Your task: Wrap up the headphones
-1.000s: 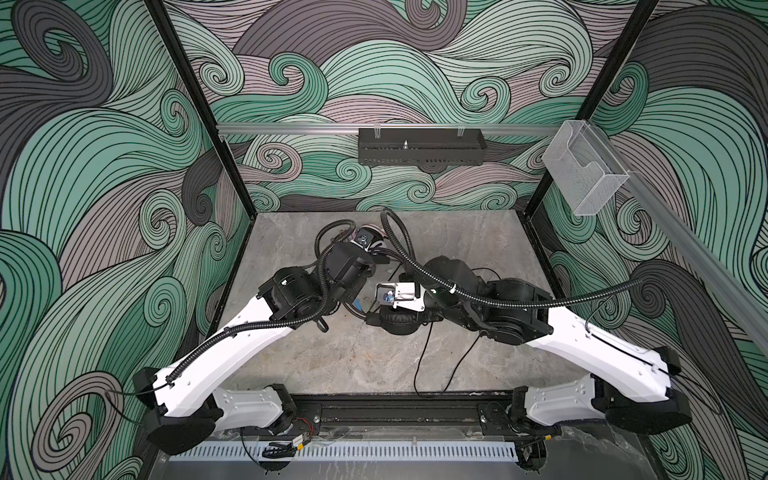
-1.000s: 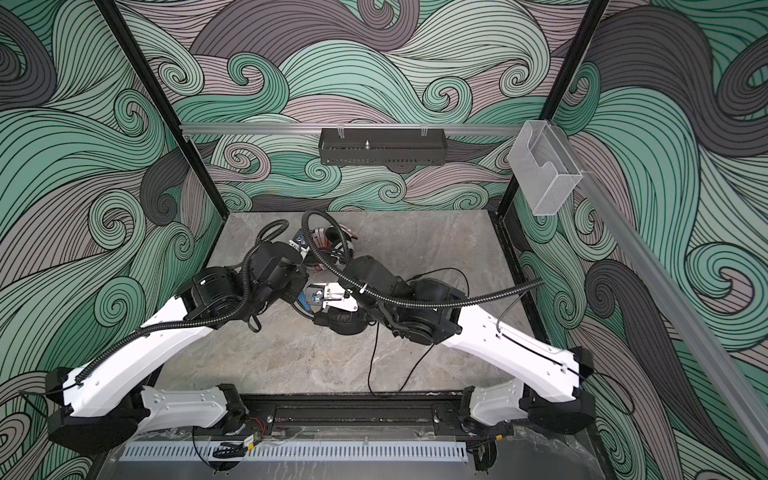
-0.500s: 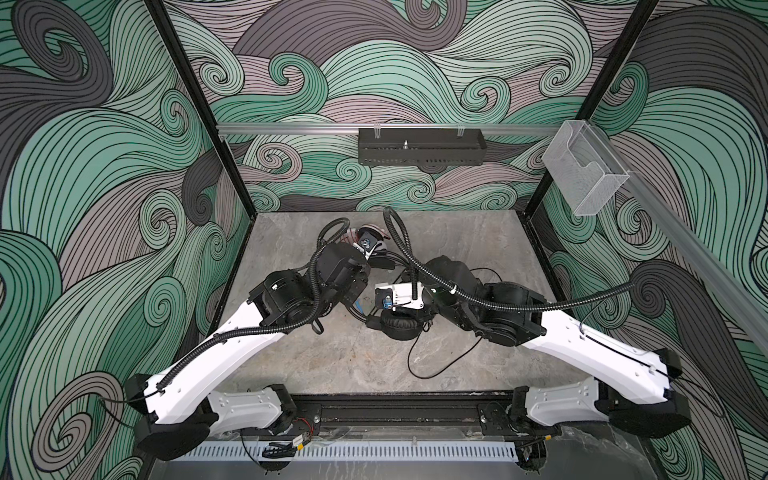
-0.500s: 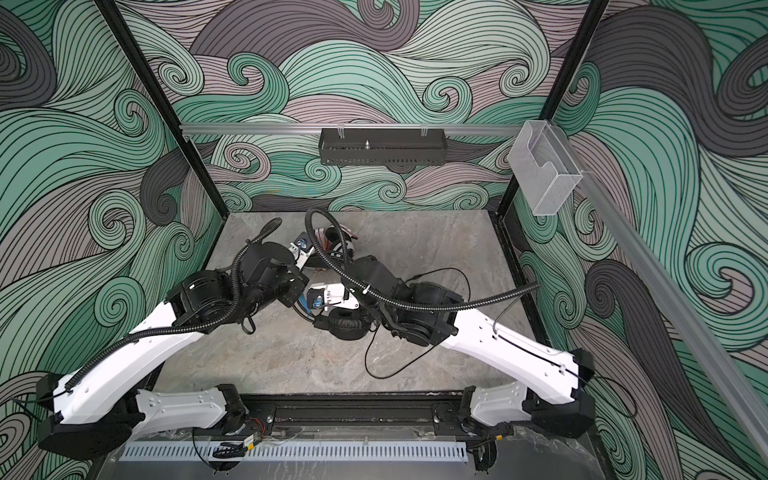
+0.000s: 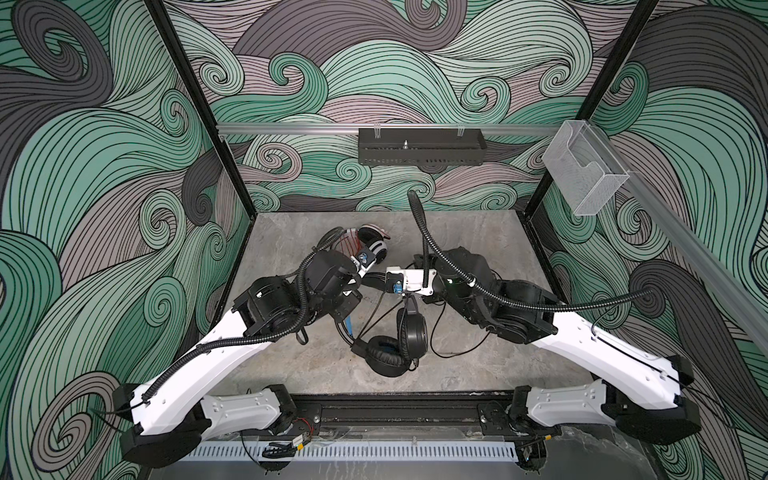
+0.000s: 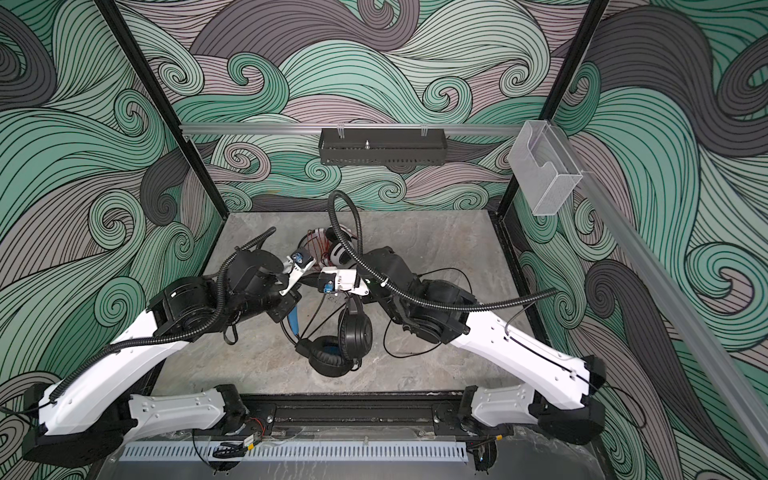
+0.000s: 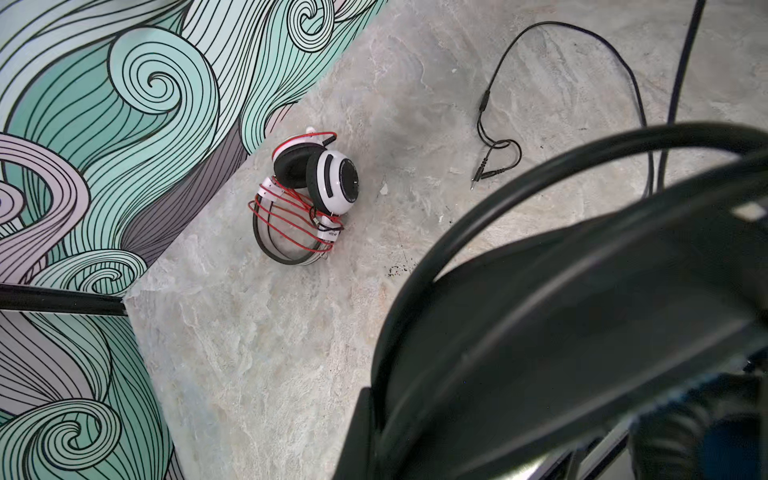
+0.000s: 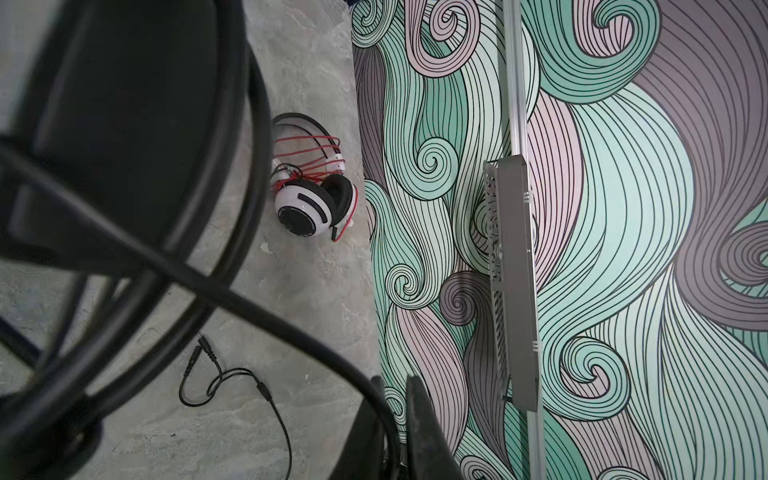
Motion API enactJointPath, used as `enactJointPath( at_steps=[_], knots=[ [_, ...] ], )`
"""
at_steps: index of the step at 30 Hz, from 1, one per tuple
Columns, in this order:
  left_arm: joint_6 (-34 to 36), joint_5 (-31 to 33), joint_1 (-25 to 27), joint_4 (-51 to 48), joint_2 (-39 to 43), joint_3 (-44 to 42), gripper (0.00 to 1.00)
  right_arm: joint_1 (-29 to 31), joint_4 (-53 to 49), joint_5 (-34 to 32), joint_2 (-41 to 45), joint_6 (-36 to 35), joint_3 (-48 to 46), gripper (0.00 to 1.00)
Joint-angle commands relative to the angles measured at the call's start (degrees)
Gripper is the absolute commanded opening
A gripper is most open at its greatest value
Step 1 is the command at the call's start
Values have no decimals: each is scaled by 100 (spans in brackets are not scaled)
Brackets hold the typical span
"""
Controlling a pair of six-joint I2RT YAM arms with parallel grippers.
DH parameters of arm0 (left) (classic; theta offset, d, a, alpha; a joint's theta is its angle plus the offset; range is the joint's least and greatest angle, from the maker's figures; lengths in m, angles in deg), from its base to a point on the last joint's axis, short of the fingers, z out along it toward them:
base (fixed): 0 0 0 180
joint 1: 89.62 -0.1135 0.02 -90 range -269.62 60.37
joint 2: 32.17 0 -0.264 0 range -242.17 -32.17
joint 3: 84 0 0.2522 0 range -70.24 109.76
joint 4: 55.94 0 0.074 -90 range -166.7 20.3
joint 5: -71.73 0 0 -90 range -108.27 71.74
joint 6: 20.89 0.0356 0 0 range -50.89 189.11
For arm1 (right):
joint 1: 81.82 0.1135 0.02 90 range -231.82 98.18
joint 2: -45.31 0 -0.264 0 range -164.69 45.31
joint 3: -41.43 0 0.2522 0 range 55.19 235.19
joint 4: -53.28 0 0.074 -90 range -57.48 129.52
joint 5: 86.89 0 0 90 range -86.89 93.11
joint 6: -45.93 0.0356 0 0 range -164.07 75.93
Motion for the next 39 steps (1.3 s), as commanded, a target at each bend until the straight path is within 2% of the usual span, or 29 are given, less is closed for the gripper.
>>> enactJointPath(
  at_steps=[1,6,12,14,20,25,34,39],
  knots=[
    [-356,-262,3,77,188,271,0,-91,78,165,180,542,-173,12],
    [-554,-221,2,-48,271,401,0,-433,104,440,356,1357,-272,5],
    [-652,-475,5,88,322,530,0,-1274,406,1485,686,2366,-580,5],
    [-679,-553,0,161,270,626,0,-1358,576,1754,689,2467,-670,7],
    [-854,-641,6,386,3,1069,0,-1476,1610,2617,706,2845,-1270,29],
    [-1152,-746,1,422,-195,1582,0,-1818,2516,3617,788,3839,-1715,37],
    [-1683,-628,-9,427,-488,2571,0,-2312,3824,4854,870,5832,-2779,40],
    [-1993,-296,-28,428,-670,3005,0,-2389,4010,5115,786,6121,-3156,37]
  ],
)
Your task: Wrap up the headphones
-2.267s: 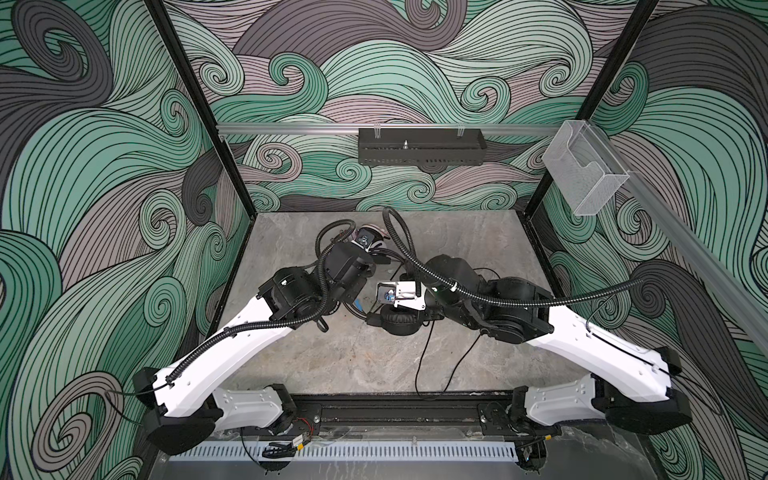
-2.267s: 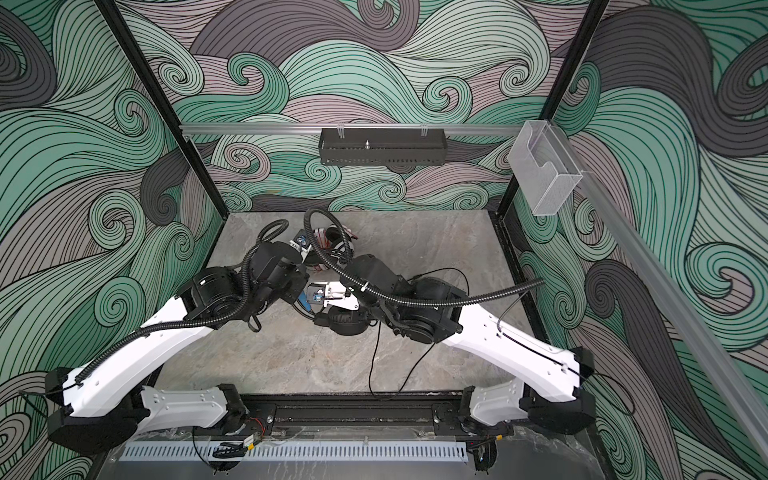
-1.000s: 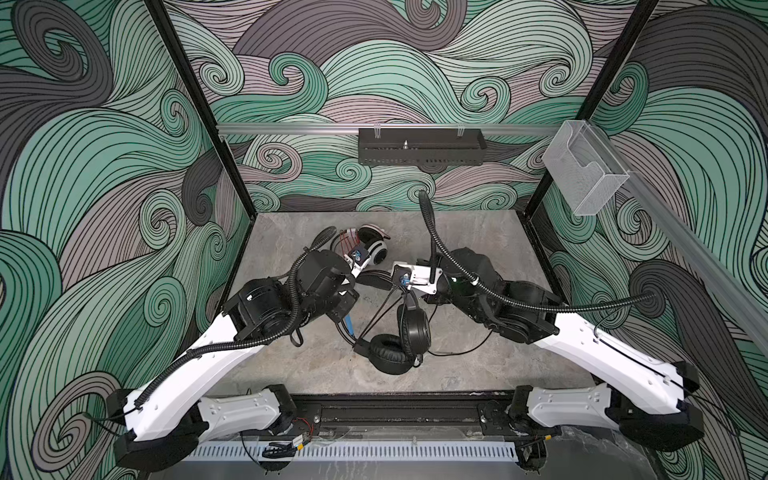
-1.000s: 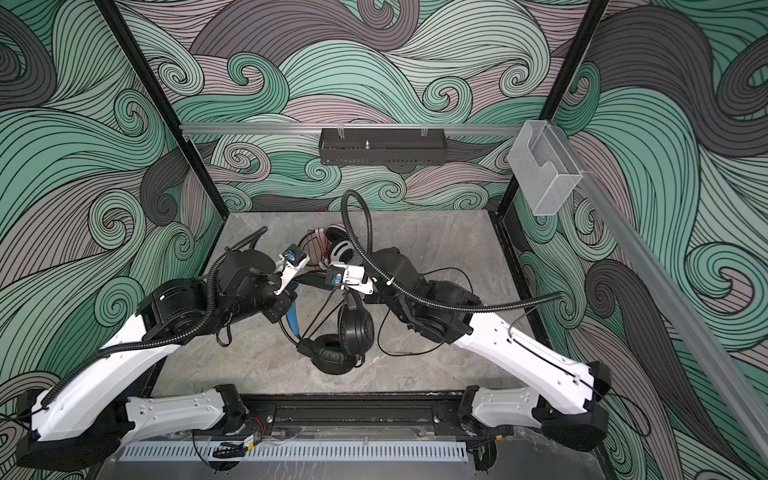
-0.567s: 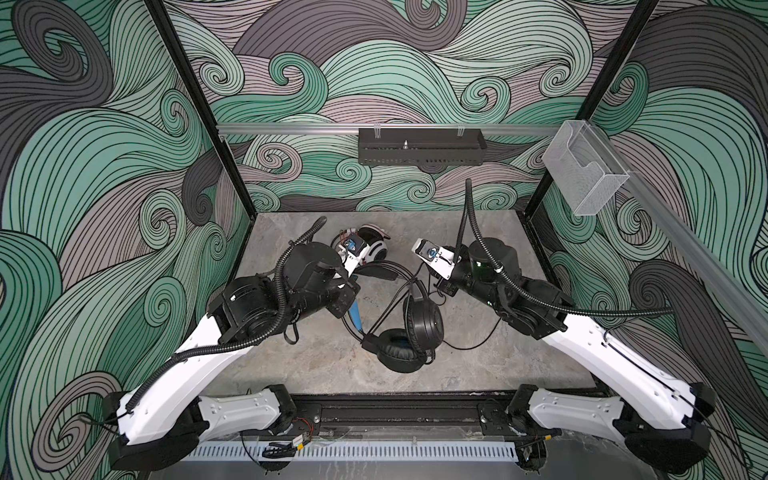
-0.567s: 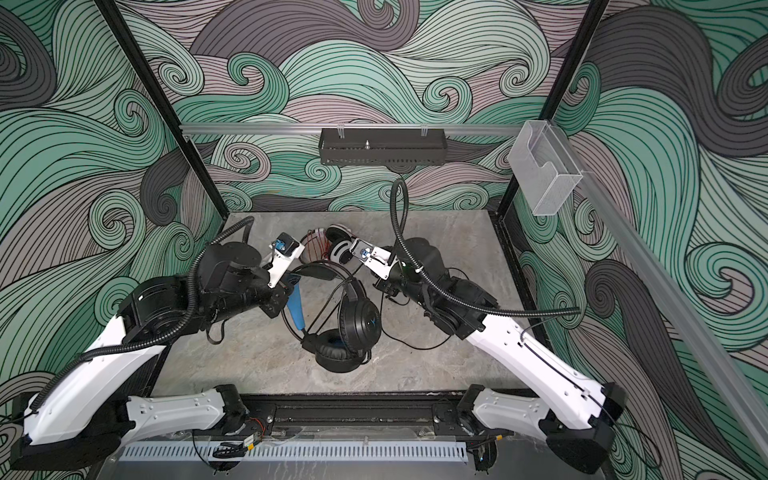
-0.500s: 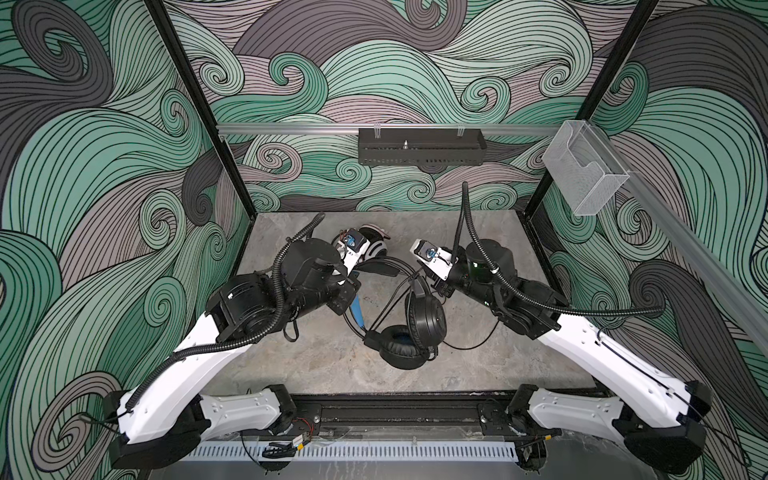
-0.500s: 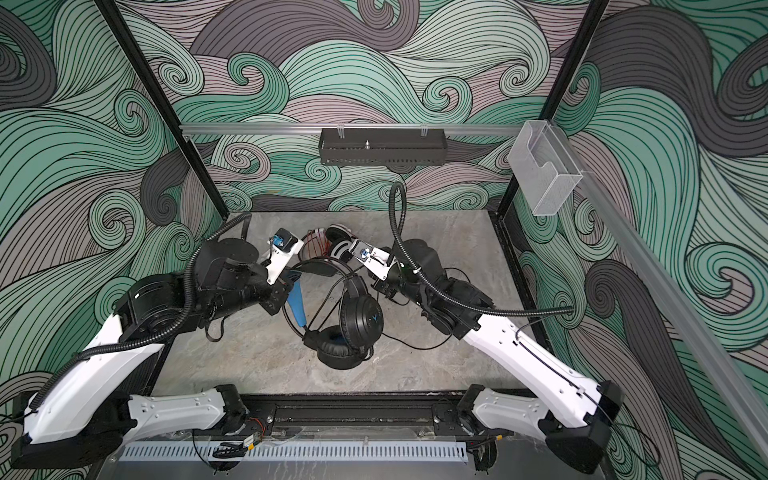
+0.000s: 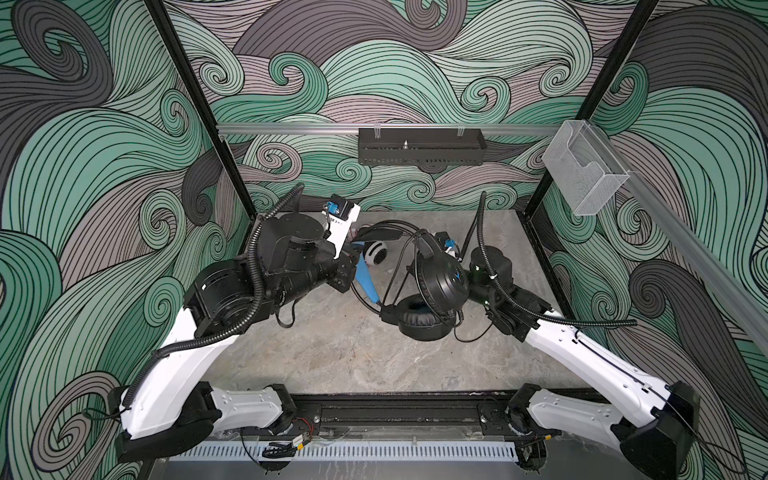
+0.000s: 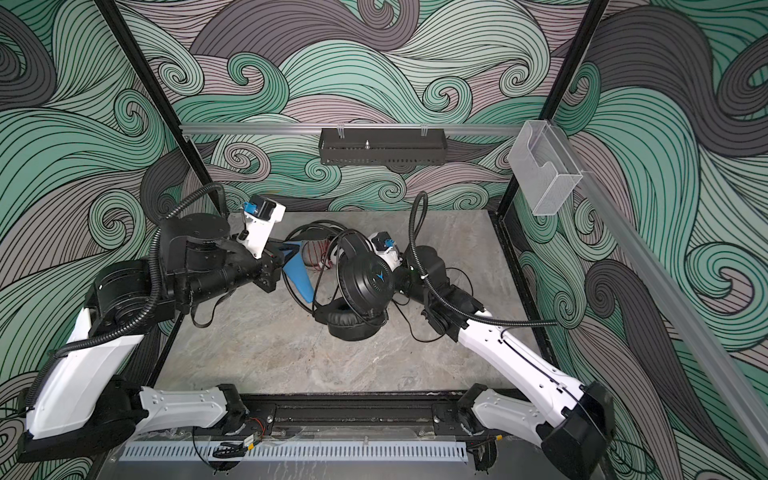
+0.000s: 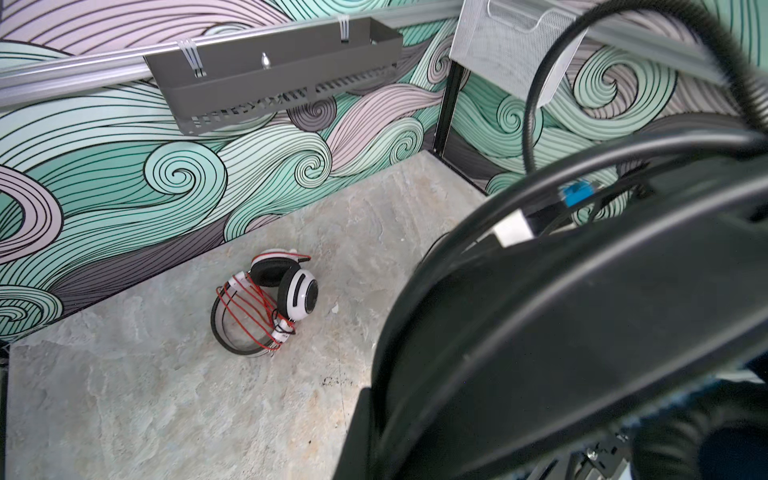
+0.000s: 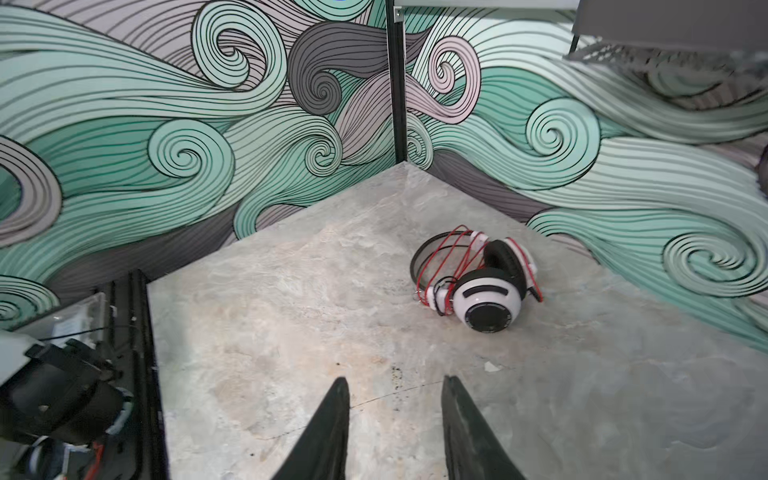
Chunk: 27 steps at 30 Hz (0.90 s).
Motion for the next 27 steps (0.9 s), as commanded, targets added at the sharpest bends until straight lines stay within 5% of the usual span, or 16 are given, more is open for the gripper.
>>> enactJointPath(
  at_steps=[1,17,27],
  knots=[
    [-581,295,-30,286,-94,435,0,-48,438,378,-8,499,-198,36],
    [-1317,718,-229,516,-437,958,0,-74,134,472,495,621,-1294,9],
    [-2379,567,-888,1292,-52,233,0,-14,-694,378,477,167,-1167,0]
  ],
)
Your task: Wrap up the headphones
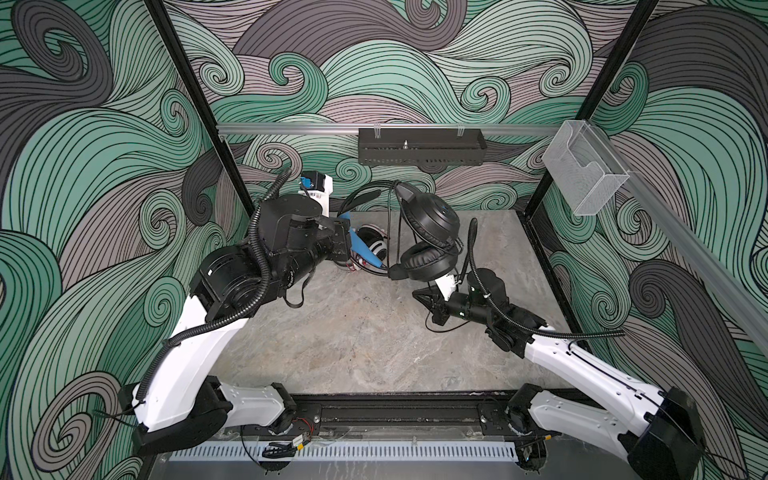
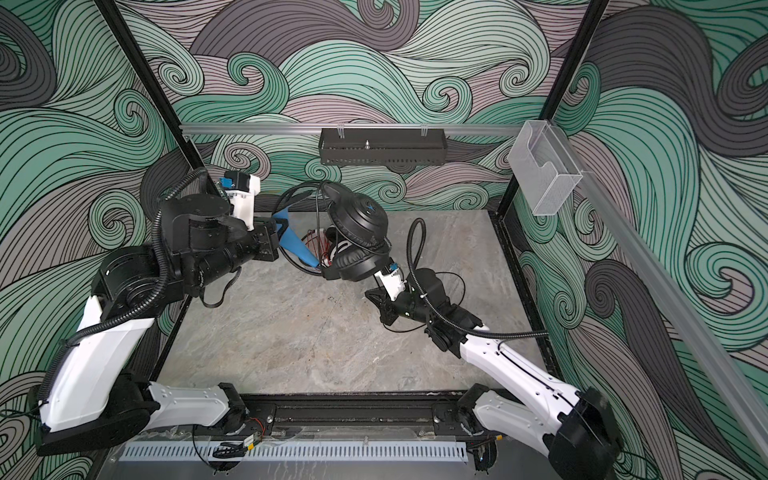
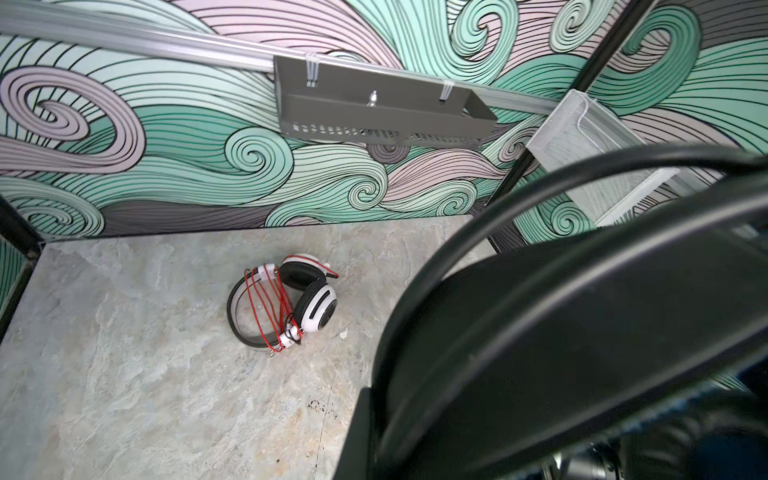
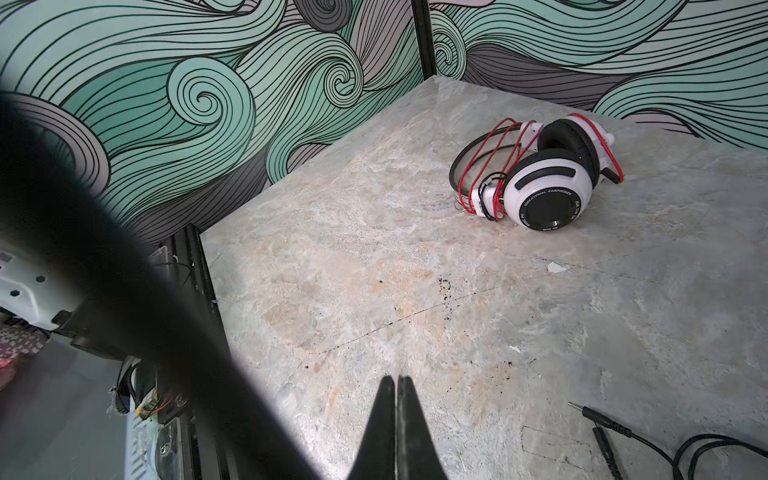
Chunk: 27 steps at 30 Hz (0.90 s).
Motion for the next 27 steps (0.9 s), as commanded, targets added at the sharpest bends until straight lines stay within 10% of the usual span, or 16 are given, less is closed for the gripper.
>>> enactJointPath(
  at_steps=[1,16,27],
  knots=[
    [-863,-143,-224,1188,249,-23,0,55,-743,-241,35,-310,134,0],
    [-1650,-764,-347,2318,295,-779,0,363,-477,-705,-464,-557,345,2],
    [-1680,811,-457,2827,421,-1751,0,910,-1061,-1078,-329,-791,566,0]
  ],
)
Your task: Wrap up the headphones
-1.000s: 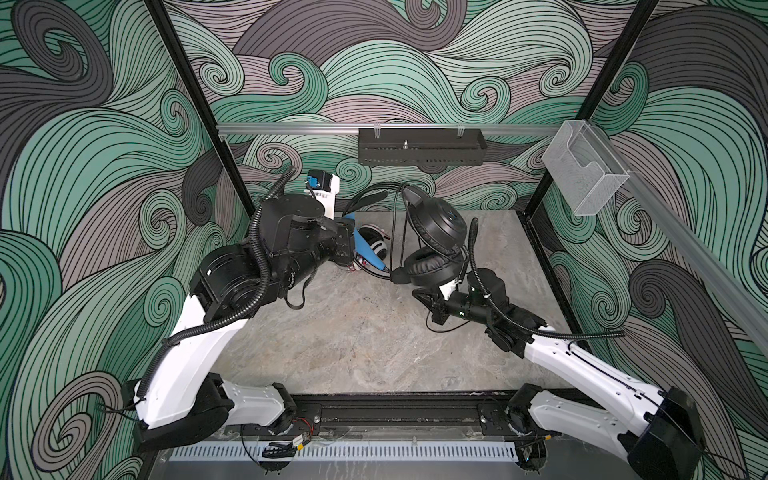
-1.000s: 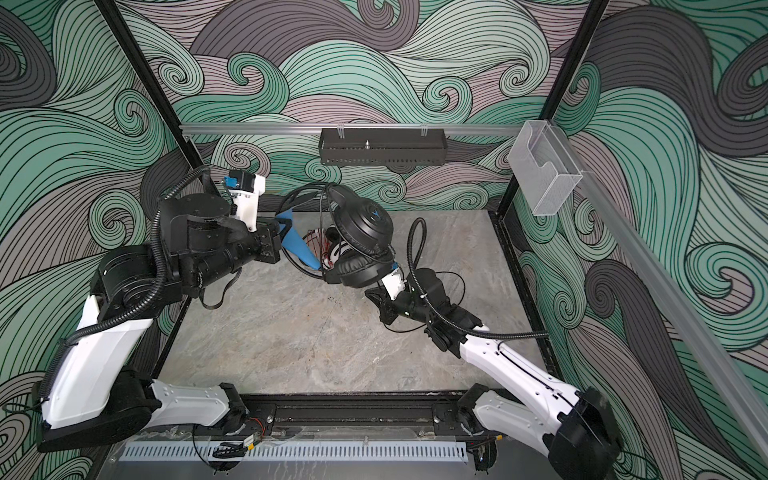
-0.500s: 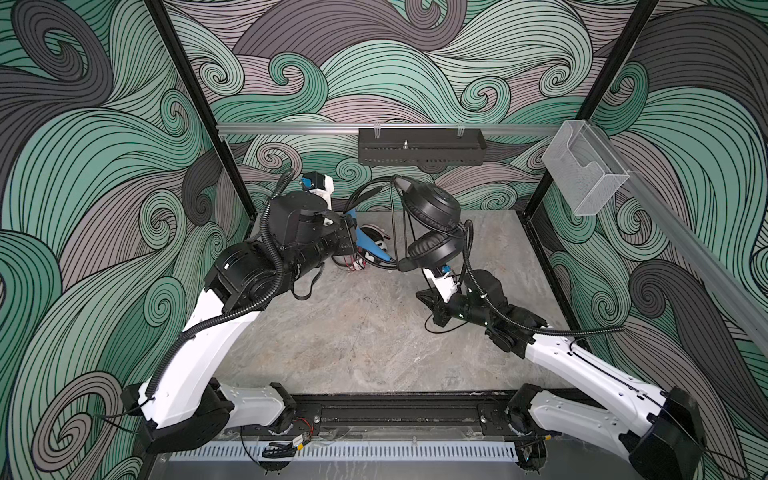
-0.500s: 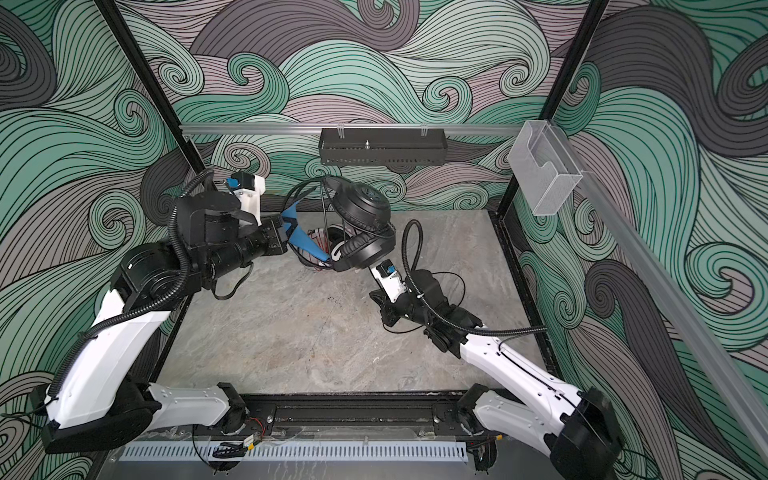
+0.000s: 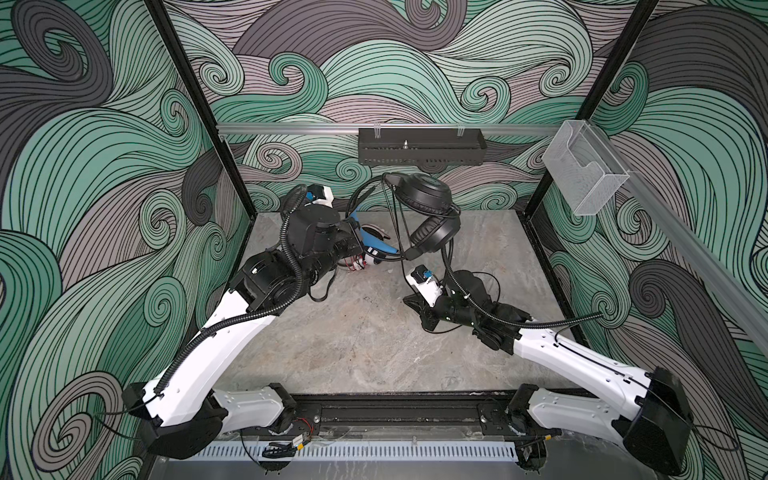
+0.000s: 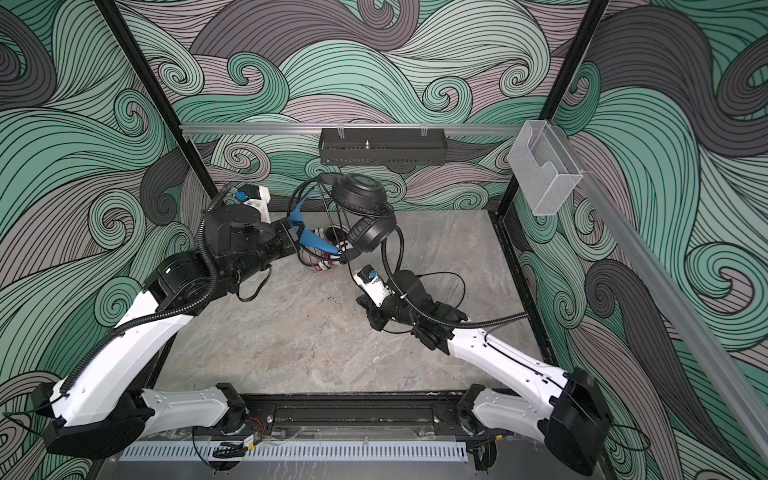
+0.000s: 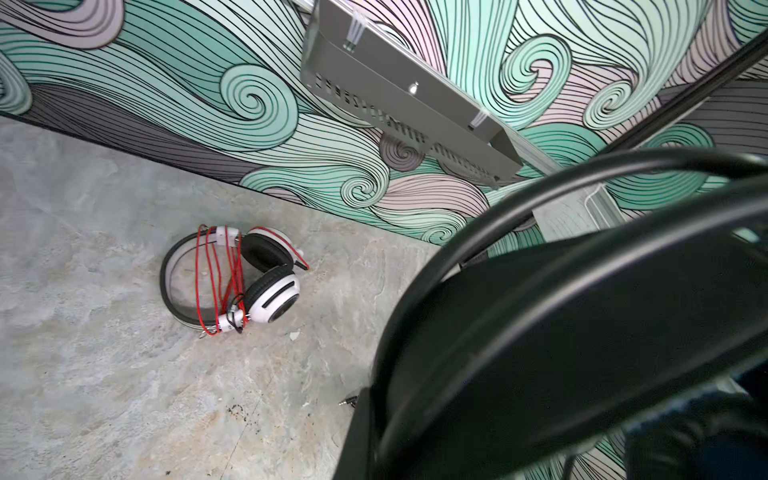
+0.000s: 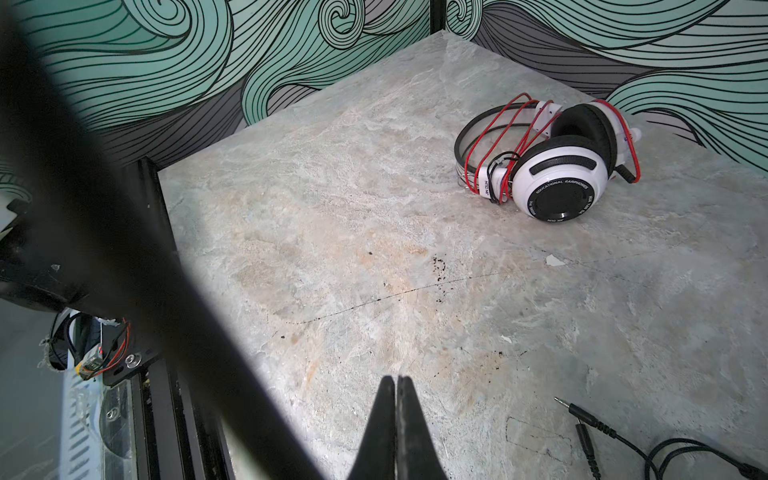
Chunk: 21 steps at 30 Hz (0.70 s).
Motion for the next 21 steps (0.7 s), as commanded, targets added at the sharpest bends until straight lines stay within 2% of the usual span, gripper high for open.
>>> enactJointPath(
  at_steps=[1,5,8,15,18,21],
  knots=[
    [-87,807,-242,1062,116,103,0,212,-597,-250,192,-192,116,0],
    [5,813,-435,1193,-125,77,0,558,-890,-552,344,-446,165,0],
    [-21,843,-434,1080,-437,292,0,734,-1187,-1065,465,-720,335,0],
    [206,1236,-419,858,-788,212,0,1051,-2102,-2125,567,-1472,1218,0],
    [614,1502,-300,734,-835,98,0,1233,-2622,-2757,315,-1958,1823,0],
    [1398,2092,-1,621,-850,50,0,1455,-3091,-3341,-3,-2667,2450,0]
  ],
)
